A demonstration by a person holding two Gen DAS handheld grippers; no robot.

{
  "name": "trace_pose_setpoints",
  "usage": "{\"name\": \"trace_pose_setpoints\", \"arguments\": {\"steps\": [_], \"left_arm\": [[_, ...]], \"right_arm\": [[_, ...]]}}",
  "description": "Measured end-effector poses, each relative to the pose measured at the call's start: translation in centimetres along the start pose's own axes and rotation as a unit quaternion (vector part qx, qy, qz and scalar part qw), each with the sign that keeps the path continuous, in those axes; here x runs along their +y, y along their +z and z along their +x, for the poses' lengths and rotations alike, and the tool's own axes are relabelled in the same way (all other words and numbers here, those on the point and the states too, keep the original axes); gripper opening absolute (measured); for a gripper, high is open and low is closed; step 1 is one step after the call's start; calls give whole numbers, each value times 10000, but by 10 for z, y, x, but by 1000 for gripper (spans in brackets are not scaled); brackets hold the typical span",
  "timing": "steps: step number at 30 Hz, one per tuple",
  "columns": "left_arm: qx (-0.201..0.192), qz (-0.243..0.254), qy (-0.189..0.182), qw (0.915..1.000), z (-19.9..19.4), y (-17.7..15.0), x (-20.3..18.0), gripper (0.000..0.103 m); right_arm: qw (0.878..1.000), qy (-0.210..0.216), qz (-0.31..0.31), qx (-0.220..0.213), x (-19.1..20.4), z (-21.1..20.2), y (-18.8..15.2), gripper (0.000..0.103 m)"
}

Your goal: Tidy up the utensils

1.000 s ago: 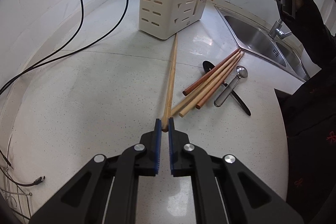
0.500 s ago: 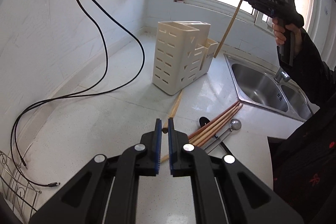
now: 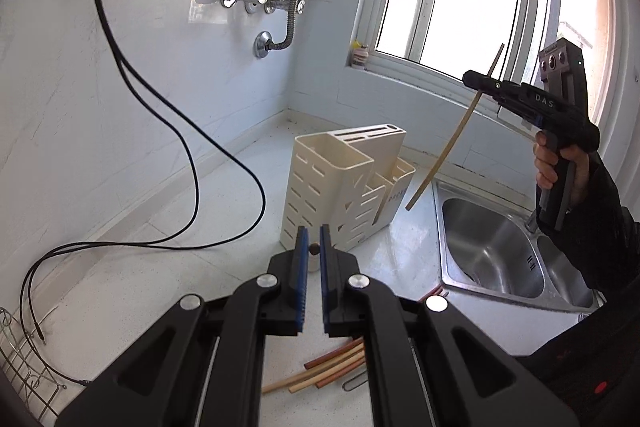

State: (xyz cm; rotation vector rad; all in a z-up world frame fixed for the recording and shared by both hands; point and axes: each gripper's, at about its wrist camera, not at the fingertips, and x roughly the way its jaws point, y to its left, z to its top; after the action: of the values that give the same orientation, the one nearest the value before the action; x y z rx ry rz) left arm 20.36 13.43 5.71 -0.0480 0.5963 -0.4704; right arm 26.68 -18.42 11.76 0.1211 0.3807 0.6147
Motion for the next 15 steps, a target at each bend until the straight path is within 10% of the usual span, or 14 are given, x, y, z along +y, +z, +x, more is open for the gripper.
{"name": "trace_pose_setpoints", "arguments": {"steps": [15], "left_arm": [[-52, 143, 258, 9995, 15, 13, -20, 0]], "right_arm": [[9999, -61, 33, -96, -5, -18, -3, 5]]}}
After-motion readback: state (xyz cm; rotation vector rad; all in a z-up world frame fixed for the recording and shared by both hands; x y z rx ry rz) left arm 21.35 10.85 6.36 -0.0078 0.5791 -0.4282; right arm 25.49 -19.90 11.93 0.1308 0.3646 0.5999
